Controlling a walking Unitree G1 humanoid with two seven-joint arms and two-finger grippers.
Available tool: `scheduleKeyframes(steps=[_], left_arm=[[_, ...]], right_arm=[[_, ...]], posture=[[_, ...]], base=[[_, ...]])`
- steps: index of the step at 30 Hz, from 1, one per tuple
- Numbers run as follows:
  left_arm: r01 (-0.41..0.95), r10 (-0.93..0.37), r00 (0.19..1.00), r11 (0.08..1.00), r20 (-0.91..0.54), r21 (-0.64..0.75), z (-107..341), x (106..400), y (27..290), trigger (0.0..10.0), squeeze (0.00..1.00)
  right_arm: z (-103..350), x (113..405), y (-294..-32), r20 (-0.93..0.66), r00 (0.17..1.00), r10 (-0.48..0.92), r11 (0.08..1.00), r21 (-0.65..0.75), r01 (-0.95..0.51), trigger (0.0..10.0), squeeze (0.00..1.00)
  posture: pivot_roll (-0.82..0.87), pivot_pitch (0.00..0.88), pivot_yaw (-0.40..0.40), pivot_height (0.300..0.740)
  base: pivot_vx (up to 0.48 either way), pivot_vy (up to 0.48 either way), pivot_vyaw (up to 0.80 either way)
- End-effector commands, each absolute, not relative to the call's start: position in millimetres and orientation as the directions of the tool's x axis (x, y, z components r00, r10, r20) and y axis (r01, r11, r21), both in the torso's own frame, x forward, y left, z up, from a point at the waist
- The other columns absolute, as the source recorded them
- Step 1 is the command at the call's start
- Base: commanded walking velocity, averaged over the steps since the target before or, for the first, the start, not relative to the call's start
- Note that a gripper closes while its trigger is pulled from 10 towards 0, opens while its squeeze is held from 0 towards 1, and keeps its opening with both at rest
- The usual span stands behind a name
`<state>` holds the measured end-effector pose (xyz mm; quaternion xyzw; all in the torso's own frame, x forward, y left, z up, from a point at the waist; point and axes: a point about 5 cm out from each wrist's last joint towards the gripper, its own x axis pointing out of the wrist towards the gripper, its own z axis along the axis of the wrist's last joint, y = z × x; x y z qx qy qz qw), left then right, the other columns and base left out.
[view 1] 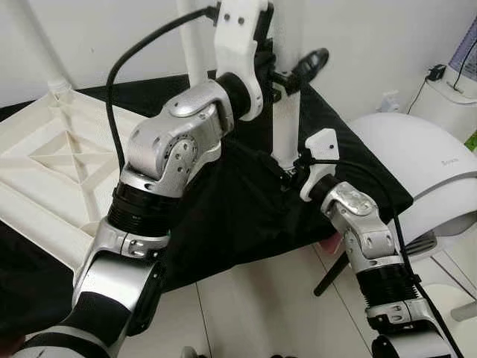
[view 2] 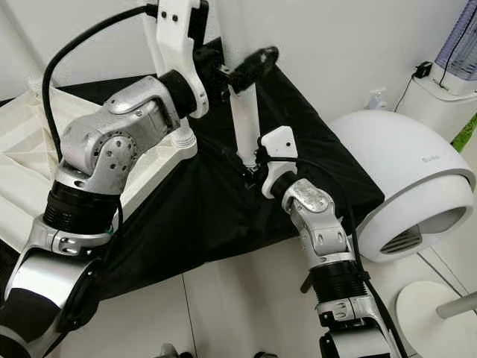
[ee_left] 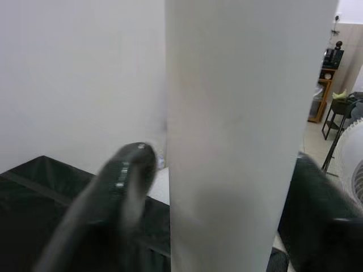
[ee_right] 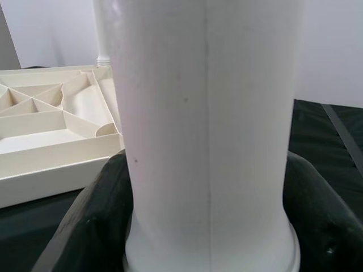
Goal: Building children table
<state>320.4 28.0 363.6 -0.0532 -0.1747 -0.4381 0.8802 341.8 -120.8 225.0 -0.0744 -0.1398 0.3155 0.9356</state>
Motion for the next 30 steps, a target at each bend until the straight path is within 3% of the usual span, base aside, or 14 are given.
scheduleKeyframes(steps=[1, 11, 12, 13, 14, 17, 18, 23, 24, 25, 30], left_arm=[[0.845, -0.81, 0.463, 0.526, 0.36, 0.097, 370, 315, 26, 0.0, 0.0], [0.855, -0.813, 0.449, 0.512, 0.372, 0.086, 373, 314, 26, 0.0, 0.0], [0.855, -0.813, 0.449, 0.512, 0.37, 0.087, 373, 314, 25, 3.1, 0.0], [0.855, -0.813, 0.449, 0.512, 0.37, 0.087, 373, 314, 25, 3.1, 0.0], [0.856, -0.816, 0.446, 0.509, 0.367, 0.091, 373, 314, 25, 10.0, 0.0], [0.859, -0.825, 0.435, 0.5, 0.362, 0.107, 373, 311, 23, 10.0, 0.0], [0.863, -0.832, 0.423, 0.491, 0.36, 0.122, 373, 309, 22, 10.0, 0.0], [0.866, -0.845, 0.398, 0.475, 0.356, 0.158, 371, 304, 18, 10.0, 0.0], [0.866, -0.848, 0.393, 0.472, 0.355, 0.167, 370, 303, 16, 10.0, 0.0], [0.866, -0.85, 0.389, 0.469, 0.354, 0.173, 370, 302, 15, 10.0, 0.0], [0.868, -0.855, 0.382, 0.462, 0.351, 0.182, 368, 300, 12, 10.0, 0.0]], right_arm=[[221, 340, -120, 0.204, 0.755, 0.623, 0.78, -0.245, -0.577, 10.0, 0.0], [221, 341, -120, 0.206, 0.753, 0.624, 0.778, -0.247, -0.577, 10.0, 0.0], [221, 341, -120, 0.205, 0.753, 0.625, 0.778, -0.244, -0.579, 10.0, 0.0], [221, 341, -120, 0.205, 0.753, 0.625, 0.778, -0.244, -0.579, 10.0, 0.0], [220, 341, -120, 0.205, 0.754, 0.624, 0.778, -0.242, -0.579, 10.0, 0.0], [220, 341, -120, 0.204, 0.753, 0.626, 0.778, -0.237, -0.582, 10.0, 0.0], [220, 340, -120, 0.203, 0.747, 0.633, 0.772, -0.229, -0.593, 10.0, 1.0], [226, 340, -119, 0.213, 0.74, 0.638, 0.769, -0.233, -0.595, 10.0, 1.0], [229, 340, -118, 0.219, 0.738, 0.638, 0.769, -0.237, -0.594, 10.0, 0.27], [232, 340, -118, 0.225, 0.735, 0.639, 0.768, -0.237, -0.595, 10.0, 0.0], [243, 339, -115, 0.248, 0.721, 0.647, 0.762, -0.245, -0.6, 10.0, 0.0]], posture=[[-0.07, 0.139, 0.068, 0.74], [-0.07, 0.138, 0.068, 0.74], [-0.07, 0.138, 0.068, 0.74], [-0.07, 0.138, 0.068, 0.74], [-0.07, 0.138, 0.068, 0.74], [-0.07, 0.138, 0.068, 0.74], [-0.07, 0.134, 0.065, 0.74], [-0.07, 0.133, 0.065, 0.74], [-0.07, 0.133, 0.065, 0.74], [-0.07, 0.133, 0.065, 0.74], [-0.07, 0.135, 0.064, 0.74]], base=[[0.0, 0.0, 0.0], [0.0, 0.0, 0.0], [0.0, 0.0, 0.0], [0.0, 0.0, 0.0], [0.0, 0.0, 0.0], [0.0, 0.0, 0.0], [0.0, 0.0, 0.0], [0.0, 0.0, 0.0], [0.0, 0.0, 0.0], [0.0, 0.0, 0.0], [0.0, 0.0, 0.0]])
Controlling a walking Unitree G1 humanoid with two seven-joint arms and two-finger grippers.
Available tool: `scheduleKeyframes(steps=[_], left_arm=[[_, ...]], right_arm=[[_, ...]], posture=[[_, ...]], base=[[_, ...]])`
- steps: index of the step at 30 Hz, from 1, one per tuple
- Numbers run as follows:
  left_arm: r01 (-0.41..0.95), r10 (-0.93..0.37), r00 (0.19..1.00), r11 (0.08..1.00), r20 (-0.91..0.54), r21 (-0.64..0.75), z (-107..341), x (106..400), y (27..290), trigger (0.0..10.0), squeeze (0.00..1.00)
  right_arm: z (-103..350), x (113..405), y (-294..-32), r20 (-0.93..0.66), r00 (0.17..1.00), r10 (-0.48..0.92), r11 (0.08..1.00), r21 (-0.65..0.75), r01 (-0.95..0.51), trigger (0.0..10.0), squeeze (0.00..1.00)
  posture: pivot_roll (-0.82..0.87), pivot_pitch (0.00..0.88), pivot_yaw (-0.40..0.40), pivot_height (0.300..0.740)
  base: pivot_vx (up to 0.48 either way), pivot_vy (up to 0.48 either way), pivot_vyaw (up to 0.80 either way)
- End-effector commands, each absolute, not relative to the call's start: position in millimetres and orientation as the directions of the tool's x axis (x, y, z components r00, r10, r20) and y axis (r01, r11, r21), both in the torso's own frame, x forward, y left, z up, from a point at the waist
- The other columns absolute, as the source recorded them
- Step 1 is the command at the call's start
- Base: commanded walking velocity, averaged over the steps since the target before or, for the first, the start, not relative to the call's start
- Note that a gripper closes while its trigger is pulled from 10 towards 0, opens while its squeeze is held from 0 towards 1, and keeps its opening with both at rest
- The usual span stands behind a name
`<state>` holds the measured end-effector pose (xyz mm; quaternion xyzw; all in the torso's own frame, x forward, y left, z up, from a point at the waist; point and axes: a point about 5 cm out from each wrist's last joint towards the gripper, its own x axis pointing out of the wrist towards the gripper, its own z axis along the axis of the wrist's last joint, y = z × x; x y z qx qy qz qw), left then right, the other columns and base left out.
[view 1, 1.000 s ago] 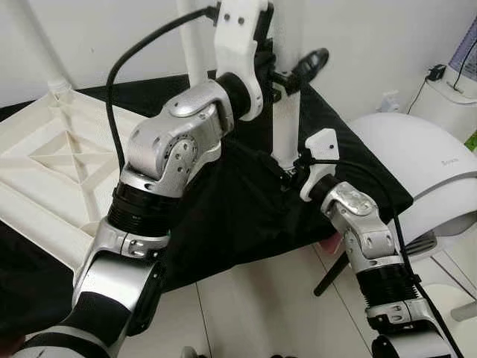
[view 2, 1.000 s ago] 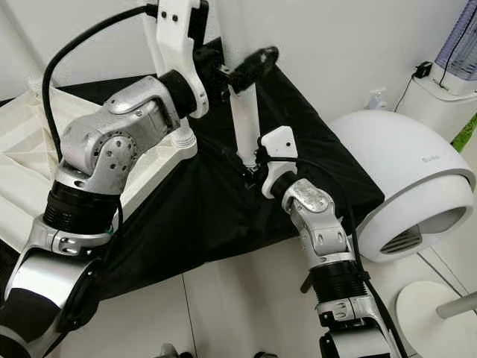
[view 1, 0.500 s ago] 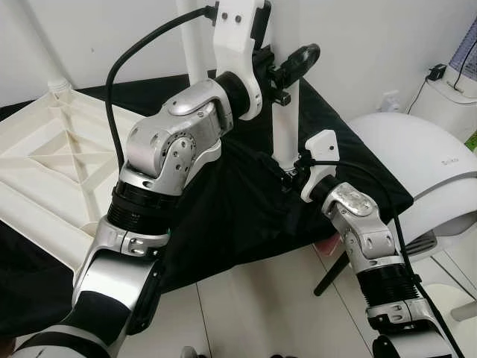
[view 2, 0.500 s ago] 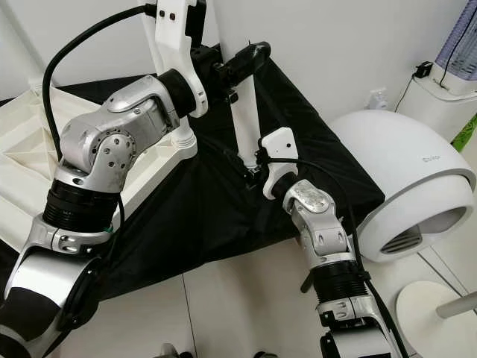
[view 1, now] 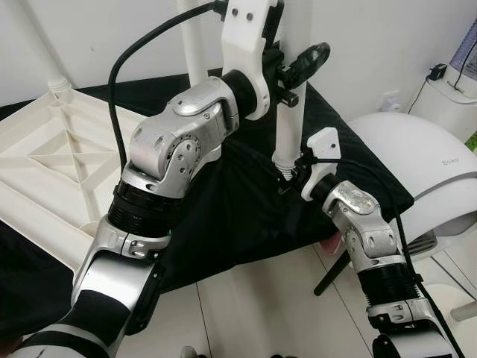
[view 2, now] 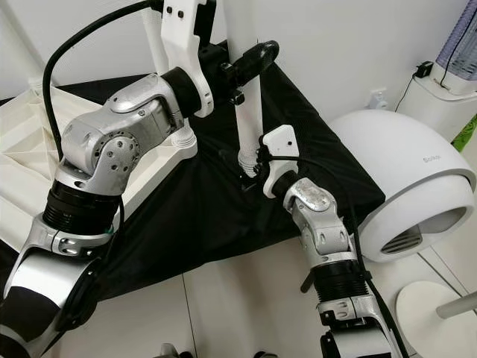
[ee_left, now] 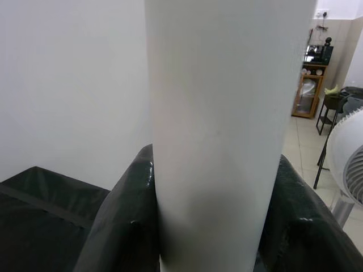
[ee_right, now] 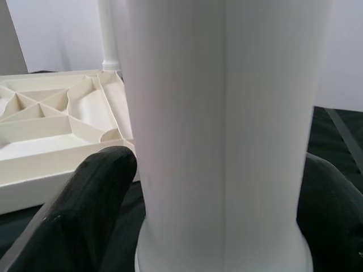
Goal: Building children table
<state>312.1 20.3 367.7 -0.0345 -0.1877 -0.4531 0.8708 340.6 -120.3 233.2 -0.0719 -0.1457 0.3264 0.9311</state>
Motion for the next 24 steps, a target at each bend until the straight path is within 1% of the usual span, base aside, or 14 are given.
scheduleKeyframes(steps=[1, 6, 10, 24], left_arm=[[0.868, -0.855, 0.382, 0.462, 0.351, 0.182, 368, 300, 12, 10.0, 0.0], [0.87, -0.866, 0.373, 0.452, 0.332, 0.2, 361, 296, 7, 10.0, 0.0], [0.871, -0.87, 0.374, 0.449, 0.322, 0.201, 357, 297, 7, 10.0, 0.0], [0.861, -0.87, 0.379, 0.456, 0.316, 0.223, 354, 298, 6, 10.0, 0.0]], right_arm=[[243, 339, -115, 0.248, 0.721, 0.647, 0.762, -0.245, -0.6, 10.0, 0.0], [258, 337, -110, 0.282, 0.693, 0.664, 0.748, -0.277, -0.604, 10.0, 0.0], [262, 337, -109, 0.289, 0.686, 0.667, 0.744, -0.289, -0.602, 10.0, 0.0], [259, 335, -107, 0.248, 0.697, 0.673, 0.738, -0.281, -0.613, 10.0, 0.0]], posture=[[-0.07, 0.135, 0.064, 0.74], [-0.07, 0.135, 0.062, 0.74], [-0.07, 0.135, 0.063, 0.74], [-0.07, 0.135, 0.062, 0.74]], base=[[0.0, 0.0, 0.0], [0.0, 0.0, 0.0], [0.0, 0.0, 0.0], [0.0, 0.0, 0.0]])
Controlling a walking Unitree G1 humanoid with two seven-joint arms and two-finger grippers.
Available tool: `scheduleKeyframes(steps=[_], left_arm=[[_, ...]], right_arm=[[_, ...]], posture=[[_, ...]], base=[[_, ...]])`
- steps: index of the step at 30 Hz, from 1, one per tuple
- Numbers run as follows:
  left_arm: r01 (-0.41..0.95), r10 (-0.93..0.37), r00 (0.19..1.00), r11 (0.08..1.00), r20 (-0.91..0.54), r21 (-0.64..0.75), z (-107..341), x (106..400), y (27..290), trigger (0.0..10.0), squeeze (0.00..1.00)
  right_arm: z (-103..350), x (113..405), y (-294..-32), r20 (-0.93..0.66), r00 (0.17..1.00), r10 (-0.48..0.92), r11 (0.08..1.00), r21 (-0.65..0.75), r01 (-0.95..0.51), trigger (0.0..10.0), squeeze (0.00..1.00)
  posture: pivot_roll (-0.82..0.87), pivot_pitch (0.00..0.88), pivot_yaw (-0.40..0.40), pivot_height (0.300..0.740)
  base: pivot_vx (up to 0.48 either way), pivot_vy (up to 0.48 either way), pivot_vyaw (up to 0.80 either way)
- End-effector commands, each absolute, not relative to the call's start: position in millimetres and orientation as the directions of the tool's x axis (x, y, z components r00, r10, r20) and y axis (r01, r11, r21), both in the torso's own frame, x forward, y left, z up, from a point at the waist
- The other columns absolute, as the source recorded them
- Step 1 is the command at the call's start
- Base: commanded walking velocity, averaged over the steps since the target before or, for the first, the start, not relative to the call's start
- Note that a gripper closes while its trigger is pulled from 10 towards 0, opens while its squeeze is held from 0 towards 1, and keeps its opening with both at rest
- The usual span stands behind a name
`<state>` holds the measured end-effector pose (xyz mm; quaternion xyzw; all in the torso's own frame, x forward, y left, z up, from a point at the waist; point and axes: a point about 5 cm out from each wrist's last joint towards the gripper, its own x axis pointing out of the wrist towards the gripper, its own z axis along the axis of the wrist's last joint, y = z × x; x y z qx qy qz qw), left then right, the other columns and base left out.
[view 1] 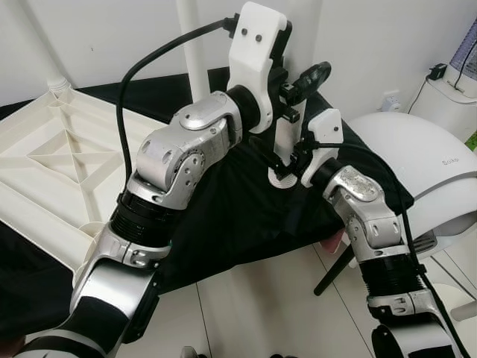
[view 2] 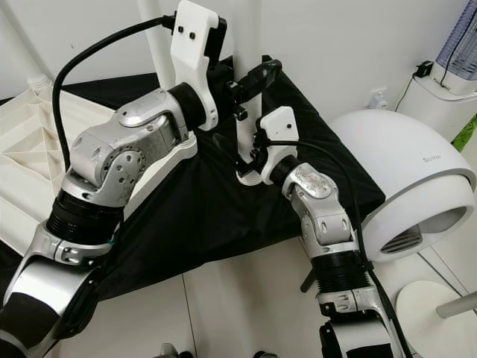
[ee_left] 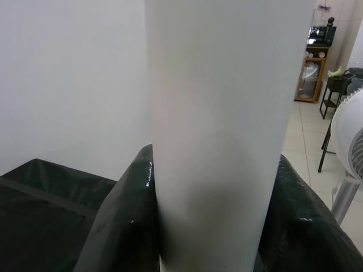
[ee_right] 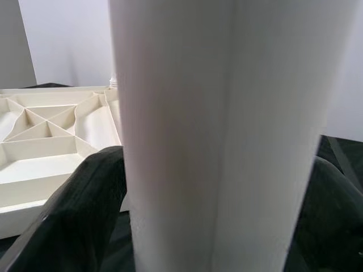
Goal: Building children table
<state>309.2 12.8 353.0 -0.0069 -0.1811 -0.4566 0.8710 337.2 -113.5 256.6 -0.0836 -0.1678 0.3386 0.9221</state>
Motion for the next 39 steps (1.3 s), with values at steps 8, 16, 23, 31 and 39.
scheduleKeyframes(steps=[8, 16, 23, 31, 39], left_arm=[[0.84, -0.866, 0.392, 0.475, 0.311, 0.262, 350.2, 299.6, 3.7, 10.0, 0.0], [0.837, -0.865, 0.391, 0.476, 0.313, 0.27, 351.1, 300.4, 3.7, 10.0, 0.0], [0.831, -0.863, 0.399, 0.483, 0.309, 0.277, 349.7, 302.5, 5.3, 10.0, 0.0], [0.829, -0.861, 0.402, 0.487, 0.311, 0.277, 348.9, 303.4, 6.2, 10.0, 0.0], [0.862, -0.859, 0.408, 0.474, 0.309, 0.182, 344.4, 305.9, 8.5, 10.0, 1.0]], right_arm=[[261.0, 331.1, -104.6, 0.218, 0.699, 0.681, 0.73, -0.268, -0.628, 9.5, 0.0], [261.1, 329.6, -104.8, 0.208, 0.703, 0.68, 0.73, -0.268, -0.628, 4.2, 0.0], [263.9, 328.8, -104.5, 0.208, 0.705, 0.678, 0.732, -0.273, -0.624, 7.4, 0.0], [263.3, 329.3, -106.5, 0.211, 0.721, 0.661, 0.749, -0.26, -0.61, 0.0, 0.0], [262.8, 330.1, -108.6, 0.253, 0.74, 0.624, 0.781, -0.245, -0.575, 10.0, 0.0]], posture=[[-0.08, 0.136, 0.061, 0.74], [-0.08, 0.132, 0.06, 0.74], [-0.08, 0.13, 0.058, 0.74], [-0.08, 0.123, 0.057, 0.74], [-0.08, 0.11, 0.059, 0.74]], base=[[0.0, 0.0, 0.0], [0.0, 0.0, 0.0], [0.0, 0.0, 0.0], [0.0, 0.0, 0.0], [0.0, 0.0, 0.0]])
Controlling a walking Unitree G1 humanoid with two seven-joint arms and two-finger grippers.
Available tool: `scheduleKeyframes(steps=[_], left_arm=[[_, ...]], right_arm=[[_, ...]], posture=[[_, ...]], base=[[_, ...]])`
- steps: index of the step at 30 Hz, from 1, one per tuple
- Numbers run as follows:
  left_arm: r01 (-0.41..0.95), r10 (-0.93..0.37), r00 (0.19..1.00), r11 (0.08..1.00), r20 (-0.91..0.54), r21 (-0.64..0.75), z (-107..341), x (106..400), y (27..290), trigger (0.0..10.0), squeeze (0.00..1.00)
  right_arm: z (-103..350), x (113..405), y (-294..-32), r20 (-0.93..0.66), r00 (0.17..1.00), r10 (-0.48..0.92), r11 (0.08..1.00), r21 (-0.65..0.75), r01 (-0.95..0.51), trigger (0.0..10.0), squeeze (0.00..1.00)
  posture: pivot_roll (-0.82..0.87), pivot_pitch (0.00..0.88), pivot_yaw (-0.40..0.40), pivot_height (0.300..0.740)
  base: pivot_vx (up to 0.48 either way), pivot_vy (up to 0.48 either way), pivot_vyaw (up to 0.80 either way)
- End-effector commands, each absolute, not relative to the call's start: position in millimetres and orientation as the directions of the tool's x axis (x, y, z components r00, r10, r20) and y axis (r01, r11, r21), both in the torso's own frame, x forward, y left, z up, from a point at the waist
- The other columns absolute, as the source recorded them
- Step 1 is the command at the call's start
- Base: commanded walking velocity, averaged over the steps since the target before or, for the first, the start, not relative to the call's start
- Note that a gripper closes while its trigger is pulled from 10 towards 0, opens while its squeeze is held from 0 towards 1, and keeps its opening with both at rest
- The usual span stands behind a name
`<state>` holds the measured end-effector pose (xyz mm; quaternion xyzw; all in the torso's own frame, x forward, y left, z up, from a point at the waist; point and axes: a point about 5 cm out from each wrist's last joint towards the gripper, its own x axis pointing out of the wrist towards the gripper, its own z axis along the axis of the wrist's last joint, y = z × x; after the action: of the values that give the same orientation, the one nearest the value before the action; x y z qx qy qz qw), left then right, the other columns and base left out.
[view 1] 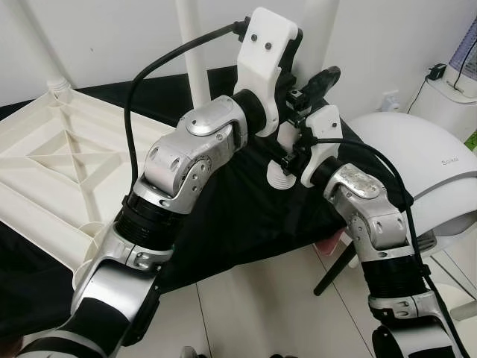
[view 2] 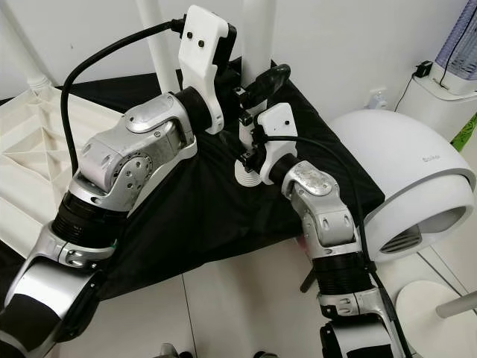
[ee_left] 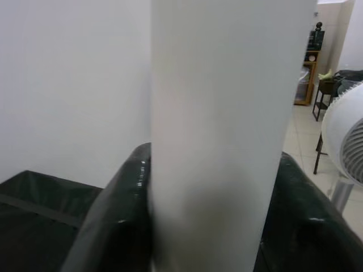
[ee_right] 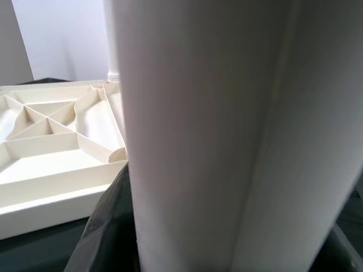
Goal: Building children table
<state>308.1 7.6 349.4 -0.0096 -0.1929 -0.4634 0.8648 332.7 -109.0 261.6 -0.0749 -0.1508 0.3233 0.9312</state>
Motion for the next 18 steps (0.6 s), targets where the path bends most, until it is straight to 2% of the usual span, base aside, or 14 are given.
scheduleKeyframes(steps=[1, 14, 15, 17, 18], left_arm=[[0.862, -0.859, 0.408, 0.474, 0.309, 0.182, 344, 306, 9, 10.0, 1.0], [0.849, -0.838, 0.449, 0.508, 0.309, 0.144, 346, 308, 21, 10.0, 1.0], [0.848, -0.838, 0.452, 0.51, 0.305, 0.144, 345, 308, 22, 10.0, 0.25], [0.848, -0.838, 0.454, 0.511, 0.303, 0.144, 344, 308, 23, 10.0, 0.25], [0.849, -0.839, 0.453, 0.509, 0.302, 0.14, 344, 307, 25, 10.0, 0.0]], right_arm=[[263, 330, -109, 0.253, 0.74, 0.624, 0.781, -0.245, -0.575, 10.0, 0.0], [256, 335, -118, 0.28, 0.802, 0.528, 0.849, -0.176, -0.498, 10.0, 0.0], [256, 335, -119, 0.286, 0.806, 0.519, 0.855, -0.171, -0.49, 10.0, 0.0], [257, 336, -120, 0.289, 0.808, 0.513, 0.858, -0.168, -0.485, 10.0, 0.0], [257, 336, -121, 0.296, 0.812, 0.503, 0.864, -0.162, -0.476, 10.0, 0.0]], posture=[[-0.08, 0.11, 0.059, 0.74], [-0.07, 0.125, 0.067, 0.74], [-0.07, 0.128, 0.068, 0.74], [-0.07, 0.128, 0.07, 0.74], [-0.07, 0.128, 0.07, 0.74]], base=[[0.0, 0.0, 0.0], [0.0, 0.0, 0.0], [0.0, 0.0, 0.0], [0.0, 0.0, 0.0], [0.0, 0.0, 0.0]])
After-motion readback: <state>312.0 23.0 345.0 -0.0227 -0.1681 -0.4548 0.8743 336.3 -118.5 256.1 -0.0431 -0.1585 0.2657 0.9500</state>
